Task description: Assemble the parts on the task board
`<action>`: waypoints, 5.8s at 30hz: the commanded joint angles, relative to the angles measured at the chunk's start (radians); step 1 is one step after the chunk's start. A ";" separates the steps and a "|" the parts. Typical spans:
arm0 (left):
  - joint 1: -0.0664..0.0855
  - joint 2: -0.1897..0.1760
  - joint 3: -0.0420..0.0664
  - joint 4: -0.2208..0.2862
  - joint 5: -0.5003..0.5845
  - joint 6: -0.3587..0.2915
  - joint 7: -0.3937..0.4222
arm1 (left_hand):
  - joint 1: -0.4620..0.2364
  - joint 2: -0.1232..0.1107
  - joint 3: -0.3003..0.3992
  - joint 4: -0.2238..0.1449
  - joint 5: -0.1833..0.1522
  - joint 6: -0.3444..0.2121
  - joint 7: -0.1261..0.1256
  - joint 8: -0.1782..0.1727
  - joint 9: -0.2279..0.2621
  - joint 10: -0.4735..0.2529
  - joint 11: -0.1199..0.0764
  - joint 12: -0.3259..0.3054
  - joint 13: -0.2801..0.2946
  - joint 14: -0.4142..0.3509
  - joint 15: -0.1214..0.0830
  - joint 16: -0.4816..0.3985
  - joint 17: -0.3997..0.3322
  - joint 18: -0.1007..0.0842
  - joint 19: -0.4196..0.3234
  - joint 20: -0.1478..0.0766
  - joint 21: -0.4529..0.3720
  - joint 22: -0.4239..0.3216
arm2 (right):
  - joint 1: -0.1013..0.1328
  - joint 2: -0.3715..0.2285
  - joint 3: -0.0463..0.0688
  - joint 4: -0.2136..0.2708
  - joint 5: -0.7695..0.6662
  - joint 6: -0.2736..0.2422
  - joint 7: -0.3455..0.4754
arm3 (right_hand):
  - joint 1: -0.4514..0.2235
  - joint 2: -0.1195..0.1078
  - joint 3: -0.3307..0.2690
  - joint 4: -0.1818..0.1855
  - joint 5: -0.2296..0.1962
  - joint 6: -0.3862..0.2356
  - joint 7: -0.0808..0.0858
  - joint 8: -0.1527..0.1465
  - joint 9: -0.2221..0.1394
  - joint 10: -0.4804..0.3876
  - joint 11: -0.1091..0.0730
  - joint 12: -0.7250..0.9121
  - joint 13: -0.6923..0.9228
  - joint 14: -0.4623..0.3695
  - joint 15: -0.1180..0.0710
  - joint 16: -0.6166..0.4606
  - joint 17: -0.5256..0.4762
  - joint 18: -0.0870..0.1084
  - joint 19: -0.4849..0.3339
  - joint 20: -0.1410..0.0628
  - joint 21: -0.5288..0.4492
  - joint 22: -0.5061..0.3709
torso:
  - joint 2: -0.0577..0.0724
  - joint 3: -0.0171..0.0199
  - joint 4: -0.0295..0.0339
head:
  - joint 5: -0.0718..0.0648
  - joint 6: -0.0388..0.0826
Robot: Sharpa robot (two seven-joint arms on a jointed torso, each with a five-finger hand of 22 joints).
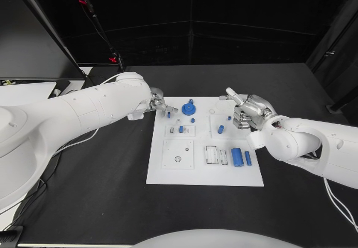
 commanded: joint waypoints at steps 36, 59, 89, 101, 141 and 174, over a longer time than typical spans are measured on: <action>-0.001 0.012 0.001 -0.011 -0.004 0.035 -0.003 | 0.188 0.043 0.025 0.002 0.242 0.014 -0.008 -0.052 -0.003 0.106 -0.002 -0.005 0.262 0.106 -0.005 0.001 0.263 -0.007 0.106 -0.007 0.003 0.263 | 0.001 0.007 0.000 0.000 0.000 0.003 0.003 | 0.002 0.011 -0.002 0.002 0.004 -0.009 0.027 0.005 0.002 0.102 0.003 0.002 0.263 0.106 0.001 0.002 0.263 -0.007 0.106 0.005 0.003 0.263 | 0.000 0.0003 0.0012 | -0.004 -0.012; -0.002 0.018 0.001 -0.011 -0.004 0.034 0.005 | 0.211 0.059 0.039 0.002 0.264 0.014 -0.010 -0.057 -0.002 0.106 -0.004 -0.005 0.262 0.106 -0.006 0.001 0.263 -0.007 0.106 -0.007 0.003 0.263 | 0.001 0.011 0.000 -0.003 0.000 0.005 0.002 | 0.002 0.011 -0.002 0.002 0.004 -0.009 0.027 0.005 0.002 0.102 0.003 0.002 0.263 0.106 0.001 0.002 0.263 -0.007 0.106 0.005 0.003 0.263 | 0.000 0.0006 0.0023 | -0.012 -0.019; -0.003 0.019 0.001 -0.012 -0.004 0.023 0.012 | 0.372 0.047 0.158 0.004 0.414 0.011 -0.013 -0.073 0.004 0.106 -0.008 -0.005 0.262 0.106 -0.011 0.001 0.263 -0.007 0.106 -0.012 0.003 0.263 | 0.001 0.013 0.000 -0.006 0.000 0.006 0.002 | 0.006 0.012 -0.002 0.002 0.007 -0.013 0.027 0.009 0.001 0.102 0.003 0.002 0.263 0.106 0.001 0.002 0.263 -0.007 0.106 0.006 0.003 0.263 | 0.000 0.0005 0.0015 | -0.016 -0.024; -0.004 0.016 0.001 -0.013 -0.004 0.003 0.046 | 0.412 0.026 0.285 0.003 0.463 0.042 -0.013 -0.079 0.006 0.106 -0.008 -0.005 0.262 0.106 -0.010 0.001 0.263 -0.007 0.106 -0.012 0.003 0.263 | 0.001 0.013 0.000 -0.008 0.000 0.007 -0.001 | 0.006 0.012 -0.002 0.002 0.007 -0.013 0.027 0.009 0.001 0.102 0.003 0.002 0.263 0.106 0.001 0.002 0.263 -0.007 0.106 0.006 0.003 0.263 | 0.000 0.0002 0.0012 | -0.017 -0.023; 0.003 -0.099 0.001 0.147 0.082 -0.122 0.097 | 0.414 -0.023 0.419 0.002 0.472 0.065 -0.011 -0.093 0.010 0.106 -0.006 -0.005 0.262 0.106 -0.010 0.001 0.263 -0.007 0.106 -0.011 0.003 0.263 | 0.001 0.003 0.000 -0.010 0.000 0.001 -0.002 | 0.007 0.013 -0.001 0.002 0.009 -0.015 0.027 0.011 0.001 0.102 0.003 0.002 0.263 0.106 0.001 0.002 0.263 -0.007 0.106 0.006 0.003 0.263 | -0.001 0.0012 0.0041 | -0.016 -0.029; 0.002 -0.257 0.000 0.452 0.110 -0.158 -0.087 | 0.411 -0.034 0.434 0.003 0.482 0.068 -0.011 -0.090 0.014 0.106 -0.006 -0.005 0.262 0.106 -0.010 0.001 0.263 -0.007 0.106 -0.012 0.003 0.263 | 0.000 -0.004 0.000 -0.008 0.000 0.002 0.004 | 0.008 0.014 -0.001 0.002 0.010 -0.016 0.027 0.012 0.001 0.102 0.003 0.002 0.263 0.106 0.001 0.002 0.263 -0.007 0.106 0.006 0.003 0.263 | 0.000 0.0008 0.0012 | -0.004 -0.041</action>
